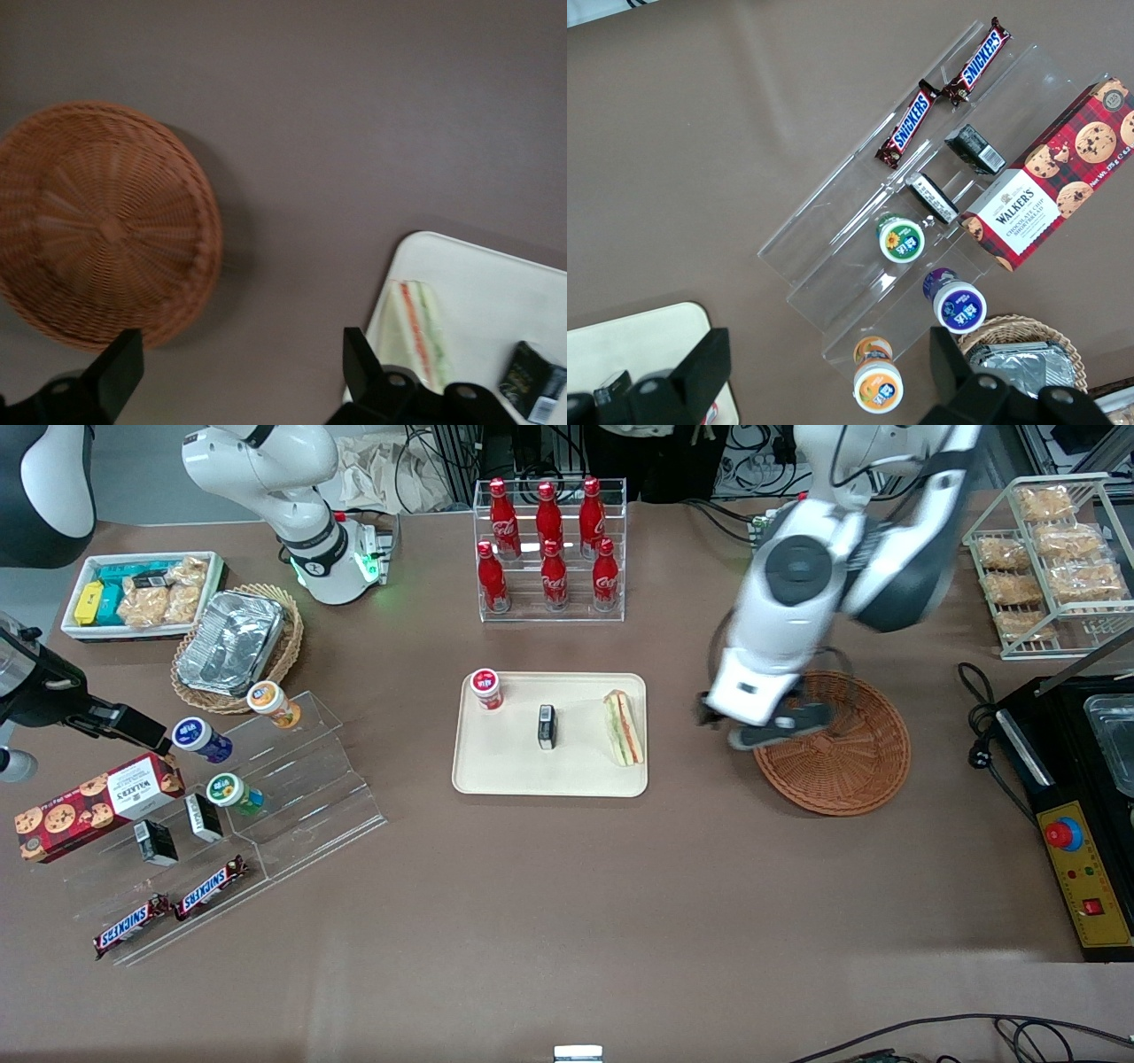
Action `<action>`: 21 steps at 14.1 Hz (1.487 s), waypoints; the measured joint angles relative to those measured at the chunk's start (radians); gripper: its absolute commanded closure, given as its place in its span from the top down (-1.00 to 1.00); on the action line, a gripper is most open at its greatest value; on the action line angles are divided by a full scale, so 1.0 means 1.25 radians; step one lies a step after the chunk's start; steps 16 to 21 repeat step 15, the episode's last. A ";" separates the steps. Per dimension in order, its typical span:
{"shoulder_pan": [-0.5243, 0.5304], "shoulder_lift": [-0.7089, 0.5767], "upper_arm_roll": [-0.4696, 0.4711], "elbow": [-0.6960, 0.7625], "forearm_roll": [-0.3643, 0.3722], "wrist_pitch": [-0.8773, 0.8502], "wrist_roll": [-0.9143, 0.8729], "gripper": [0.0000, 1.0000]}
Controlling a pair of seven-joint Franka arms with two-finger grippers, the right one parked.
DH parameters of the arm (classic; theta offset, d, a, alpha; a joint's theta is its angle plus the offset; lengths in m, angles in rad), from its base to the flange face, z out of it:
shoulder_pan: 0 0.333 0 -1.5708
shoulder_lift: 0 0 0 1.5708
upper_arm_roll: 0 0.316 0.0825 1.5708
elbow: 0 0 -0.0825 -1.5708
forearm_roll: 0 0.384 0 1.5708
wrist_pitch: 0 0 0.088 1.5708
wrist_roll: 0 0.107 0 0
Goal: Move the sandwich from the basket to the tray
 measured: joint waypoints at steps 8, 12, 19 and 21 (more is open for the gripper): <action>0.222 -0.102 0.001 0.000 -0.017 -0.121 0.435 1.00; 0.248 -0.162 0.023 0.004 -0.033 -0.145 0.564 1.00; 0.249 -0.173 0.032 0.065 -0.035 -0.187 0.584 1.00; 0.249 -0.173 0.032 0.065 -0.035 -0.187 0.584 1.00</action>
